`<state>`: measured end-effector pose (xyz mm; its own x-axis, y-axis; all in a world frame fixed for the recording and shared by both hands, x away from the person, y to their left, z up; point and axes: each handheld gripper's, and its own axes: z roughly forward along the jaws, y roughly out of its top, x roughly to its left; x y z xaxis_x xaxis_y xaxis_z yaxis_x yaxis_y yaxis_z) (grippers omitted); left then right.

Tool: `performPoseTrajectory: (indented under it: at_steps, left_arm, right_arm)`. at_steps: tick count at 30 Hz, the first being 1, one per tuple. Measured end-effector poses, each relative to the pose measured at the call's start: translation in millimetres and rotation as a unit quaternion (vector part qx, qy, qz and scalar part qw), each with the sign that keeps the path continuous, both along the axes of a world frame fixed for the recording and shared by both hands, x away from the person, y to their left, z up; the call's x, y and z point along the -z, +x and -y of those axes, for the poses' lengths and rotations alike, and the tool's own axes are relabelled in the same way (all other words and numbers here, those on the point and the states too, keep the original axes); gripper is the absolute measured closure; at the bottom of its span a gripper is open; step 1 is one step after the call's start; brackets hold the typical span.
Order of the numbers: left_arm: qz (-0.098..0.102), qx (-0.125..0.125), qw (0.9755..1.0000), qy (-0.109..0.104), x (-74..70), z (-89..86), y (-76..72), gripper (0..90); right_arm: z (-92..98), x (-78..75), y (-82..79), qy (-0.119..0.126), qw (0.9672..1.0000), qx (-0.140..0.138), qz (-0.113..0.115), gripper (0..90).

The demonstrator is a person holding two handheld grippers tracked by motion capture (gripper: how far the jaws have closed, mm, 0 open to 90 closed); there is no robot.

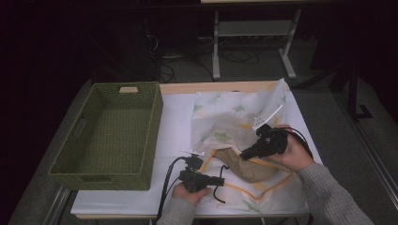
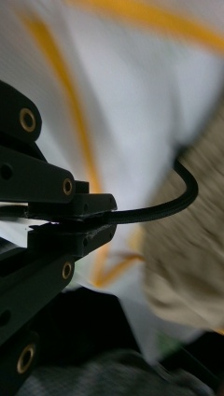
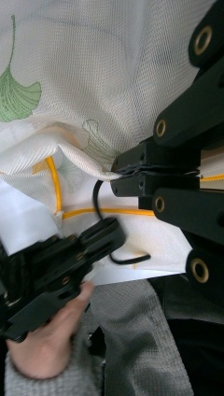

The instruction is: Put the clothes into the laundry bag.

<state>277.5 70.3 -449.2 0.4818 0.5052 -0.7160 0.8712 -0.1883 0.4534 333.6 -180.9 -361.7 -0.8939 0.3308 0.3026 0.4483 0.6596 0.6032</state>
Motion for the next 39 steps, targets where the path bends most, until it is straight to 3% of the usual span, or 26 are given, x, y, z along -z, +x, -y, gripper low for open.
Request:
performPoseTrajectory:
  at_steps: [3,6,12,14,16,20,23,26,32,35,39]
  left_arm:
    - [0.004,-0.009,0.9994,-0.034,1.4,20.9,7.1,85.1]
    - [0.01,-0.034,0.9983,-0.046,4.1,38.8,16.1,85.1]
    - [0.032,-0.097,0.9937,-0.045,1.7,38.7,33.8,85.4]
    - [0.043,-0.126,0.9903,-0.04,0.9,34.2,40.0,85.4]
    - [0.039,-0.134,0.9893,-0.042,3.7,30.5,43.6,85.3]
    - [0.056,-0.119,0.9911,-0.022,-0.4,26.3,35.4,83.2]
    - [0.065,-0.111,0.9917,0.007,-6.3,18.2,26.9,72.8]
    - [0.071,-0.112,0.9904,0.036,-11.2,8.1,19.0,63.4]
    - [0.075,-0.125,0.9872,0.066,-18.6,-16.3,3.1,52.4]
    - [0.079,-0.123,0.9859,0.081,-19.2,-23.4,-4.6,53.3]
    - [0.07,-0.105,0.9874,0.096,-15.4,-28.6,-9.7,67.3]
  right_arm:
    - [0.5,-0.6,-1.0,-0.001,1.0,-0.002,0.001,87.5]
    - [2.2,-1.8,-3.7,-0.004,1.0,-0.003,0.002,87.5]
    - [8.3,-12.0,-7.9,-0.002,1.0,-0.001,0.008,87.5]
    - [7.9,-14.9,-7.8,0.0,1.0,-0.001,0.009,87.5]
    - [5.6,-16.7,-7.7,-0.001,0.9999,-0.002,0.01,87.5]
    - [2.4,-14.1,-5.4,-0.004,1.0,-0.004,0.008,87.5]
    - [2.6,-11.5,-3.2,-0.003,1.0,0.0,0.004,87.5]
    - [2.6,-9.0,-2.1,-0.004,1.0,0.002,0.001,87.5]
    - [1.8,-6.3,-1.5,-0.003,1.0,0.003,0.001,87.5]
    - [3.0,-6.1,-1.7,-0.002,1.0,0.005,0.002,87.4]
    - [3.9,-5.2,-2.1,0.0,1.0,0.006,0.0,87.2]
